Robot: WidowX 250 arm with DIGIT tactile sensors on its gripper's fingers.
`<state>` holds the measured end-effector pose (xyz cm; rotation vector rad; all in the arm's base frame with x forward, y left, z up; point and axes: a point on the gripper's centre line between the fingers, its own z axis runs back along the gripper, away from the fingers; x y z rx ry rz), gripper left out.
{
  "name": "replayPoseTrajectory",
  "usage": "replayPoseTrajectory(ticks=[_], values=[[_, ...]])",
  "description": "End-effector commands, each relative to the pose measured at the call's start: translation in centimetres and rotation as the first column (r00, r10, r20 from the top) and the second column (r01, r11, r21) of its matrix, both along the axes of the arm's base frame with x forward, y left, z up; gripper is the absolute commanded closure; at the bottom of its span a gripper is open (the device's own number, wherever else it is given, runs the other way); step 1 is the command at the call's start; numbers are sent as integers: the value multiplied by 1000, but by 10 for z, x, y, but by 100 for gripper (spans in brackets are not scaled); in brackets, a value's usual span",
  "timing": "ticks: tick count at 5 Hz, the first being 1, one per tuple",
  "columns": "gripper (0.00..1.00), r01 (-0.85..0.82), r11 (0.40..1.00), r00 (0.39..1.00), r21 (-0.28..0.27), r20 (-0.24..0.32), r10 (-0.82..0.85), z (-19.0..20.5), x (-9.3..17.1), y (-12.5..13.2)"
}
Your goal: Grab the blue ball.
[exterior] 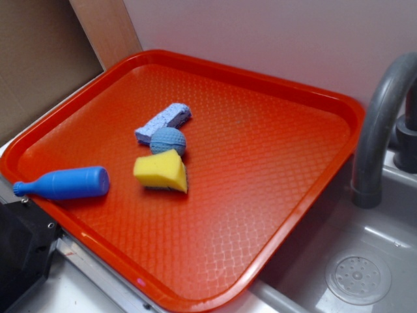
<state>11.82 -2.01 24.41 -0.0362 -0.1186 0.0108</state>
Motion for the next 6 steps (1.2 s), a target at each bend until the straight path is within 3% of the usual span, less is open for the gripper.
replayPoseTrajectory(ticks=[1,2,3,6], values=[[0,0,1000,1000,0,0,0,0,0,0],[0,-248,969,968,14,43,247,-35,36,-6],[0,-443,897,896,-4,47,442,-71,58,-7],[0,-443,897,896,-4,47,442,-71,58,-7]])
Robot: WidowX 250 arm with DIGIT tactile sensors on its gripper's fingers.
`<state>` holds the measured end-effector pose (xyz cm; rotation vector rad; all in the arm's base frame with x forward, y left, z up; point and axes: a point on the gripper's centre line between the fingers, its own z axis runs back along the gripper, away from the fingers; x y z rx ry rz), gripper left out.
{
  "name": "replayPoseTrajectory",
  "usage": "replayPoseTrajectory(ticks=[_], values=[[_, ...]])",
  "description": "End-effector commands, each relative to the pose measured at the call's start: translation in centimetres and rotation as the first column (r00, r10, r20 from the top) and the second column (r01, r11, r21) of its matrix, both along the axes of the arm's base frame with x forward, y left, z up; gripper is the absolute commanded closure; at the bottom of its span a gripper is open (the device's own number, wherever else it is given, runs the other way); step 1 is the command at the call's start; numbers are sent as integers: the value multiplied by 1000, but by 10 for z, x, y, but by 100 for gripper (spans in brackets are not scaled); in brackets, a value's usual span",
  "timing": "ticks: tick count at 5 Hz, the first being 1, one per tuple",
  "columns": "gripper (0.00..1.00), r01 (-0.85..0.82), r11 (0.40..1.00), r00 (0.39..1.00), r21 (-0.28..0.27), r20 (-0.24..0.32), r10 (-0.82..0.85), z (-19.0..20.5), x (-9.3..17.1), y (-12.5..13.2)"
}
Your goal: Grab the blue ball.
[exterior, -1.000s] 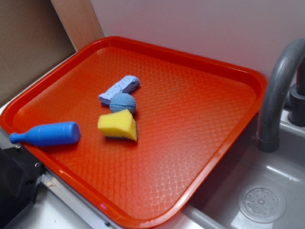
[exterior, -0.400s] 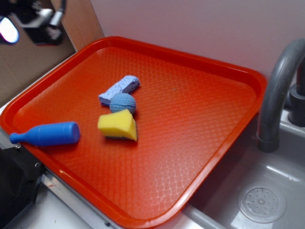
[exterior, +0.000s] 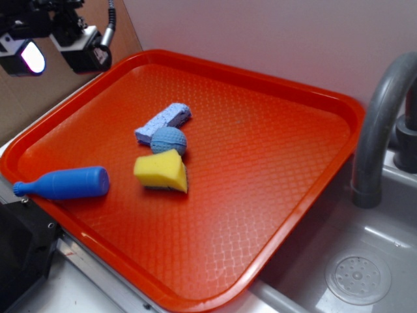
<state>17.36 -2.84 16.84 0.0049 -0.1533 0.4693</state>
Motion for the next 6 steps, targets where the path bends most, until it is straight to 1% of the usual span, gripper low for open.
replayPoseTrajectory(ticks=[1,2,3,4,5,6], values=[[0,178,977,984,-114,14,-177,-23,34,-26],[0,142,981,989,-129,62,-135,-39,49,-37],[0,152,985,988,-85,14,-151,-65,65,-56],[0,127,992,990,-23,-51,-128,-82,70,-62],[0,81,996,989,28,-125,-77,-112,79,-55],[0,52,997,984,48,-174,-43,-128,84,-51]])
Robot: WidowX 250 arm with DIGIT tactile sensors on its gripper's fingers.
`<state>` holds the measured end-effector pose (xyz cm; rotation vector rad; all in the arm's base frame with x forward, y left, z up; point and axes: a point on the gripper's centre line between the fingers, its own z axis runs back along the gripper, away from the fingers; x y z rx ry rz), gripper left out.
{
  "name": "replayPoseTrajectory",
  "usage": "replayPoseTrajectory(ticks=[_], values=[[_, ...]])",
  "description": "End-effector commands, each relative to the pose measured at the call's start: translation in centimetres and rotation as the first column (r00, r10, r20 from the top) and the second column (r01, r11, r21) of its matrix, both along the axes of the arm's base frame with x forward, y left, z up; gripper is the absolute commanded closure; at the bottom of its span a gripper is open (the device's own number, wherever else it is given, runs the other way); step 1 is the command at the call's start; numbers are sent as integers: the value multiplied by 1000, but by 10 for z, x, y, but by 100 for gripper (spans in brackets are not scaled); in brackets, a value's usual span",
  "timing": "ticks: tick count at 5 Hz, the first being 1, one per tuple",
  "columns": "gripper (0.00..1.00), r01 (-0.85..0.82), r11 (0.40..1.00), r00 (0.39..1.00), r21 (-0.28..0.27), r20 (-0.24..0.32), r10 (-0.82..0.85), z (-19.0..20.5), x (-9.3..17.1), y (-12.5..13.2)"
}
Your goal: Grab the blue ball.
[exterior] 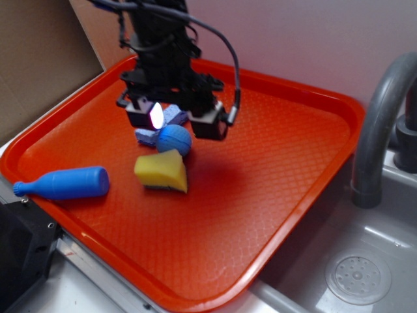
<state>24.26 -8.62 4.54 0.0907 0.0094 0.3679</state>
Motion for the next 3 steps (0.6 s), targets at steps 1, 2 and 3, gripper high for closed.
replayPoseTrajectory(ticks=[1,2,3], values=[[35,-75,997,996,35,-43,76,-12,11,15],[100,-96,995,993,28,-64,98,-8,-3,30],[100,-129,991,991,-41,-28,128,25,-19,47]])
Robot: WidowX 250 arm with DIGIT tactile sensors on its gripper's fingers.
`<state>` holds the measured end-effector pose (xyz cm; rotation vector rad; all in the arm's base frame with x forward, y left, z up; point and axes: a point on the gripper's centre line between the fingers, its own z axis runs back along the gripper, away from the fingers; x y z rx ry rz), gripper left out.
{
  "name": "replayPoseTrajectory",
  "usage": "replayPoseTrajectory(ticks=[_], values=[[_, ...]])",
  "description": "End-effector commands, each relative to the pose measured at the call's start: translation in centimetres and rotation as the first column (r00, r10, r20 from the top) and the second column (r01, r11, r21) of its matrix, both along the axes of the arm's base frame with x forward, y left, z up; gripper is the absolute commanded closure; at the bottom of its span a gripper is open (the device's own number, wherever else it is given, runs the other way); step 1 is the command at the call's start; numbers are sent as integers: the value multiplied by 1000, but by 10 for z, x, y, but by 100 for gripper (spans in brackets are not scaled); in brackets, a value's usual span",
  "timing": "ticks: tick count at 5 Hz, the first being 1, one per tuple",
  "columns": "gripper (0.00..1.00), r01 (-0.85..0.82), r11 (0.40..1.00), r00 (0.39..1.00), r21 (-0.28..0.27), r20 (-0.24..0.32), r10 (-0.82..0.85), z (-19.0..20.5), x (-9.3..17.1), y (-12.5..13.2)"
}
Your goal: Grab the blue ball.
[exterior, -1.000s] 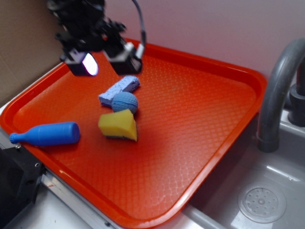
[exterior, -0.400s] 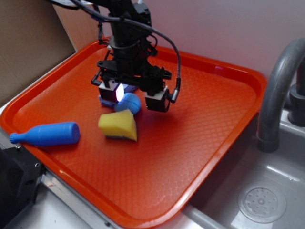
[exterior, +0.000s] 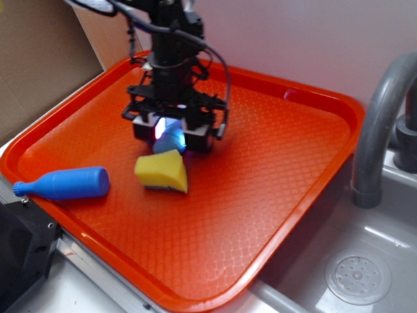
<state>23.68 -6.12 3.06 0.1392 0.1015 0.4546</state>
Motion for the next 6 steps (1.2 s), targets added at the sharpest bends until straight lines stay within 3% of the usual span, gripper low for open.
replayPoseTrajectory(ticks=[1,2,3,4,5,6], values=[[100,-28,991,993,-129,111,42,62,-24,34],[100,69,990,970,-122,239,-38,105,-30,38],[100,206,976,922,70,321,-217,155,-11,36],[100,195,963,919,186,308,-245,193,4,35],[100,229,957,930,178,250,-269,192,6,45],[100,215,957,938,194,233,-258,178,7,47]])
